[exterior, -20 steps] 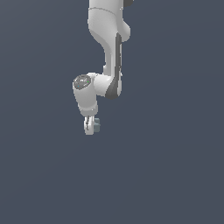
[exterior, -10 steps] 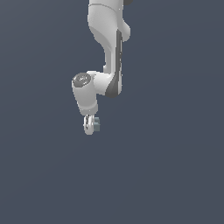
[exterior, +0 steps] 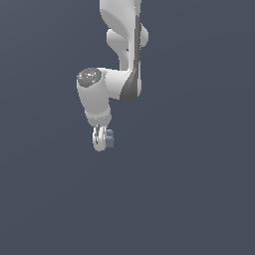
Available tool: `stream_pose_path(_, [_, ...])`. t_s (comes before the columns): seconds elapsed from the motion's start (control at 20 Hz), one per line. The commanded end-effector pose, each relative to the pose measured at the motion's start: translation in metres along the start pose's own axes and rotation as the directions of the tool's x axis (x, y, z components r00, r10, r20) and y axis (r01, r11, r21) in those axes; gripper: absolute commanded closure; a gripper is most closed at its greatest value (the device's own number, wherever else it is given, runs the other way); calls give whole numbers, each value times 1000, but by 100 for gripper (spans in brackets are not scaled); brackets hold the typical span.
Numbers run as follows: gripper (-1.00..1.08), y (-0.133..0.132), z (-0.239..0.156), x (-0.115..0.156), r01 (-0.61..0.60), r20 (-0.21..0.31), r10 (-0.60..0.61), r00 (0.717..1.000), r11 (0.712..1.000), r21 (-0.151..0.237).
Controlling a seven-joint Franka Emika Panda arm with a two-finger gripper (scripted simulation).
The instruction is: Pick up the object and move it to a goal position.
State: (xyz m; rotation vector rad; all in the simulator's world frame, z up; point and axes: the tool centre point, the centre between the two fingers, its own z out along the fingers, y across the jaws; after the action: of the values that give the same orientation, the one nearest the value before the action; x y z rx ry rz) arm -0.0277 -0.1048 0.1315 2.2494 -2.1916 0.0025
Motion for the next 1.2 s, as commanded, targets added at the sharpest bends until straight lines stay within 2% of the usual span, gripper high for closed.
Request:
stream_pose_path(0.0, [108, -8, -23, -2, -1, -1, 1, 1000, 1000, 0])
stream_pose_path(0.6, [108, -53, -138, -14, -1, -2, 1, 1000, 1000, 0])
stream_pose_path(1.15, [108, -86, -215, -23, 1, 0, -1, 1000, 1000, -1])
